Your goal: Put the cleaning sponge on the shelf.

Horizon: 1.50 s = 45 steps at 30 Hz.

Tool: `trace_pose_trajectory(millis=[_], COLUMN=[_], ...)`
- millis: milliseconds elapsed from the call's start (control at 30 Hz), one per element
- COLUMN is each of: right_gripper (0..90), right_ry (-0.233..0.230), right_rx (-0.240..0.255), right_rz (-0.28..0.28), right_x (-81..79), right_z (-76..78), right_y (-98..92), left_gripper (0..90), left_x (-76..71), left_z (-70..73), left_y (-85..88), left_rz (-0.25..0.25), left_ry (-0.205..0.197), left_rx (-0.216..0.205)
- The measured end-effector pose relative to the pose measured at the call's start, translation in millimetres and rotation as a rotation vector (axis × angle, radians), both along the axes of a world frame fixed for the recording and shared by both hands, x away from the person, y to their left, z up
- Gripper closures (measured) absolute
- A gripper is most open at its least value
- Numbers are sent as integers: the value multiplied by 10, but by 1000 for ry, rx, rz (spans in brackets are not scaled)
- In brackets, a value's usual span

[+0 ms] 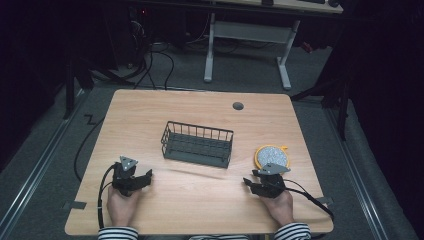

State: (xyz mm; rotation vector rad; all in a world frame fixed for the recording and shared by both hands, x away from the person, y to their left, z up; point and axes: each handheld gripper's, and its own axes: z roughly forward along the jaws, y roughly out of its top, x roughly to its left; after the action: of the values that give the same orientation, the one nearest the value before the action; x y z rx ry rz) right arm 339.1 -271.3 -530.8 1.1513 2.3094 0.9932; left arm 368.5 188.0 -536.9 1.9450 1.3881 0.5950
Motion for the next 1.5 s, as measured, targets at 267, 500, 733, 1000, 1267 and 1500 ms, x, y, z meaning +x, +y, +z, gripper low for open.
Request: trace_pose_trajectory(millis=[267,500,733,1000,1267,1500], right_gripper=[490,490,503,508,545,569], right_ry=[1,3,3,16,15,-20], right_rx=[2,-1,3,13,2,28], right_rz=[-1,12,7,13,-14,-15], right_x=[3,11,15,50,79,155], right_z=[0,3,3,12,111,363], right_y=[-3,-8,-10,-21,-80,-191], left_gripper=[241,225,224,260,287,300], left_x=[2,23,41,51,87,151], left_z=[0,-1,1,4,89,321], left_y=[0,-5,5,21,38,-2], left_rz=[-3,-20,-14,-3,-11,-60], left_ry=[1,4,5,-1,12,-14], left_rx=[0,-2,-25,-30,-49,-80])
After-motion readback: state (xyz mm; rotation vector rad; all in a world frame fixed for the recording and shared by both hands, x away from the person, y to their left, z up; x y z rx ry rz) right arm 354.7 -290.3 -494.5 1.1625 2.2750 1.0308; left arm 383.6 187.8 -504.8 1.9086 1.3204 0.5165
